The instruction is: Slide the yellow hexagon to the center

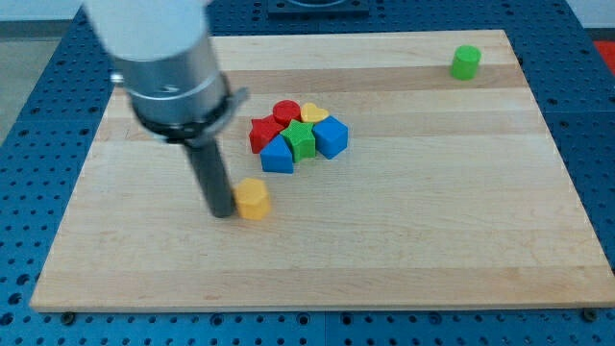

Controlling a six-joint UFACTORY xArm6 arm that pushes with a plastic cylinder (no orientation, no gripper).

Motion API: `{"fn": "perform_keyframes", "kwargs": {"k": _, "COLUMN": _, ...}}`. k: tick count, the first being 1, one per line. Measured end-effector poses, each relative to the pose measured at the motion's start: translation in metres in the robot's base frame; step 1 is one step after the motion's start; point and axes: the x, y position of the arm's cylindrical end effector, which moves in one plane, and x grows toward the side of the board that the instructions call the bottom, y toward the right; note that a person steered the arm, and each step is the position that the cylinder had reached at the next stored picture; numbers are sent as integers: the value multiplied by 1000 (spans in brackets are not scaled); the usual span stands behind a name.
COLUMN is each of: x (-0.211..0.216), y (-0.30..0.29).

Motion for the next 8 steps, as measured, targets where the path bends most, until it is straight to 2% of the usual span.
{"fn": "perform_keyframes", "kwargs": {"k": 1, "x": 2, "y": 46}}
{"fn": "perform_keyframes", "kwargs": {"k": 2, "x": 2, "y": 45}}
{"fn": "perform_keyframes", "kwargs": {"k": 3, "x": 33, "y": 30}}
{"fn": "perform_keyframes", "kwargs": {"k": 4, "x": 63, "y": 60}}
{"fn": "perform_keyframes", "kwargs": {"k": 5, "x": 69, "y": 97}}
{"fn": "perform_keyframes", "kwargs": {"k": 7, "x": 56, "y": 76}}
{"fn": "perform_keyframes", "kwargs": {"k": 8, "x": 34, "y": 74}}
